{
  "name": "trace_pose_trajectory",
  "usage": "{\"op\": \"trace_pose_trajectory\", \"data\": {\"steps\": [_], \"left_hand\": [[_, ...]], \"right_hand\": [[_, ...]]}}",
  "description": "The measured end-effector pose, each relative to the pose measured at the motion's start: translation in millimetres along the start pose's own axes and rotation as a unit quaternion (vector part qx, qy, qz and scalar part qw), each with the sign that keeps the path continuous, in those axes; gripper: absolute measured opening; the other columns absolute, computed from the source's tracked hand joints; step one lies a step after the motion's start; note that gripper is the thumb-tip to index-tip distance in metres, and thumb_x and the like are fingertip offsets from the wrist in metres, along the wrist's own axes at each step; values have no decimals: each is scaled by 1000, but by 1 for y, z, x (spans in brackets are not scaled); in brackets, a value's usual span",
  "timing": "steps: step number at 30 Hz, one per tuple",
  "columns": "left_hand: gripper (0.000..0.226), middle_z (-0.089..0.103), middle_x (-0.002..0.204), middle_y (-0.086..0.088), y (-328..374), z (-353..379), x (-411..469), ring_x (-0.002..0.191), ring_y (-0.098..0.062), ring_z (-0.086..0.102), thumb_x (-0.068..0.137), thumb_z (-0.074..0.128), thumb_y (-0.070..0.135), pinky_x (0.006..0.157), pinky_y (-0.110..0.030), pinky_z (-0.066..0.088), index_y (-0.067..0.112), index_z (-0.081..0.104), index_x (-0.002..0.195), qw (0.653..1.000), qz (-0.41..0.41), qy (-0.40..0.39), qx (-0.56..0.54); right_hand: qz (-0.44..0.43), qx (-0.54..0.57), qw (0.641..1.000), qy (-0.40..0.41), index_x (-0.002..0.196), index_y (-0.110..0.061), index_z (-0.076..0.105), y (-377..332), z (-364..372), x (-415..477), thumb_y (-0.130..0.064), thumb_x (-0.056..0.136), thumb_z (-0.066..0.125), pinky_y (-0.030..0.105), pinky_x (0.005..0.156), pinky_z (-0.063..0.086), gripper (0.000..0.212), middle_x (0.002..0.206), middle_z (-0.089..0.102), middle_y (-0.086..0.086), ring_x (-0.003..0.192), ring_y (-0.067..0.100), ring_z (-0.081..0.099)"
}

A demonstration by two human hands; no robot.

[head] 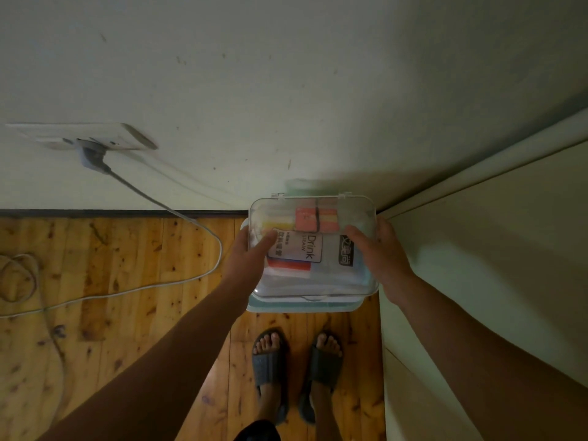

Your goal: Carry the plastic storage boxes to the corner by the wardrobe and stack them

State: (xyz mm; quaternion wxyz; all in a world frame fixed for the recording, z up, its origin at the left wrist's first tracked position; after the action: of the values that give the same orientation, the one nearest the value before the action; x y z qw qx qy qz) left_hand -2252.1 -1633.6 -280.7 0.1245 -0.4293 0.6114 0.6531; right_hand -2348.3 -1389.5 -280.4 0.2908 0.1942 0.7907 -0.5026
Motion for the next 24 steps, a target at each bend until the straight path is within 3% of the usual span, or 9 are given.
{"op": "trace_pose_trajectory", "data": {"steps": [3, 8, 12, 18, 24], "left_hand": [[55, 64, 124, -4, 2, -3, -2, 108, -23, 65, 90, 62, 39, 94, -49, 51, 22, 45, 140, 1000, -6, -1, -9], [71, 46, 146, -6, 8, -15, -9, 126, -25, 50, 89, 63, 42, 105, -46, 41, 20, 30, 149, 999, -6, 29, -12], [68, 42, 148, -6, 15, -23, -17, 125, -20, 47, 90, 62, 40, 93, -34, 40, 20, 33, 148, 998, 16, 56, 2], [69, 40, 150, -3, 33, -28, -37, 133, -22, 42, 90, 62, 40, 107, -49, 40, 21, 31, 149, 991, 77, 78, 74], [71, 37, 152, 0, 62, -31, -65, 137, -19, 37, 89, 61, 45, 108, -45, 36, 26, 29, 150, 979, 132, 73, 136]], "right_hand": [[5, -32, 999, 16, 143, -25, 37, 0, -7, -1, -52, 82, 65, 47, 99, 46, 72, 138, 51, 2, 121, 24, 52], [-13, -58, 997, 45, 131, -24, 45, -10, -14, -10, -53, 83, 63, 37, 85, 47, 59, 132, 53, 2, 112, 22, 54], [-35, -56, 997, 48, 113, -25, 49, -17, -15, -17, -49, 84, 62, 32, 71, 46, 40, 117, 58, 2, 98, 20, 58], [-39, -59, 996, 46, 136, -21, 42, -28, -14, -38, -54, 83, 62, 50, 95, 48, 66, 133, 53, 4, 117, 26, 54], [-78, -34, 996, 37, 129, -23, 47, -53, -12, -68, -50, 83, 64, 44, 93, 50, 56, 128, 55, -2, 120, 22, 53]]}}
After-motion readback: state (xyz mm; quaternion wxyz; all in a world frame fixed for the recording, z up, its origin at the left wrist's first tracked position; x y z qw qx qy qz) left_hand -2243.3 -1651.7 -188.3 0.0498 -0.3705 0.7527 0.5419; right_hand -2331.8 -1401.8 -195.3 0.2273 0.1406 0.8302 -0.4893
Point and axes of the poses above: each hand's wrist, its own x-axis towards the middle knuckle, its own z-axis out of the palm, y = z × x, the point moved 10 cm from there along x, towards the middle knuckle
